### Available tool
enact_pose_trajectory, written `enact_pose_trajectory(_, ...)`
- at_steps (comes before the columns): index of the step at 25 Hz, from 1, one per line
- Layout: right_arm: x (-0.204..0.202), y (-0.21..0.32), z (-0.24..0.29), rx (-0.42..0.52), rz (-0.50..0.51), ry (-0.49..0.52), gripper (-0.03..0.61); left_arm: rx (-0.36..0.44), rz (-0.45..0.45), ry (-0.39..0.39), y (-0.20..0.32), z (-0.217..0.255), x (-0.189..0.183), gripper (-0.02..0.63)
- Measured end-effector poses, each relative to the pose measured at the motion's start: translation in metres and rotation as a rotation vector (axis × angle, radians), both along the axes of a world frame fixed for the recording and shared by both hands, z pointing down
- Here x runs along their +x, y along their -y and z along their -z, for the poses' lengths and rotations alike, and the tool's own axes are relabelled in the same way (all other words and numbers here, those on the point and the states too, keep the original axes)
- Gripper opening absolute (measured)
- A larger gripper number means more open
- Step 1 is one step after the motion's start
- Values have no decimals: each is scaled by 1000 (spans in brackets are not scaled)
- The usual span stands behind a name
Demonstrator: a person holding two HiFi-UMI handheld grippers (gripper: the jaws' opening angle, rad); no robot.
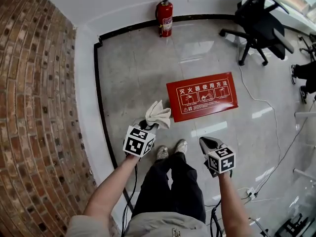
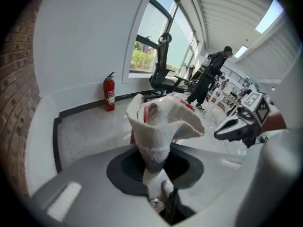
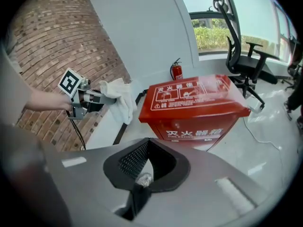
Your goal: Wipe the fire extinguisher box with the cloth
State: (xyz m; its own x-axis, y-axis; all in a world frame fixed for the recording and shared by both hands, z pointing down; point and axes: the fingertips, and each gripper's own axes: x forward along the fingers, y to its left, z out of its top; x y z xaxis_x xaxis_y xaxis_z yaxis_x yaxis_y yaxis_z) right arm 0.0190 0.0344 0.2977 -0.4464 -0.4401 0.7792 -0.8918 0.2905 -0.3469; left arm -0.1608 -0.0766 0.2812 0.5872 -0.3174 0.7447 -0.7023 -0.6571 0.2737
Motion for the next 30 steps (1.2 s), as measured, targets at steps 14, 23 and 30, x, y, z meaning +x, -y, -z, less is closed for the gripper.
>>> enact_pose_trajectory(14,33,-19,168,261,115,112,372,-21,-406,-263,-94,161,169,75)
enact_pose_trajectory(23,169,-79,208,365,154,266,390,-94,-677,-326,-190,201,324,75)
enact_pose_trajectory(30,253,-123,237,378,320,371,403,-98,-873,-443,-244,253,423,75)
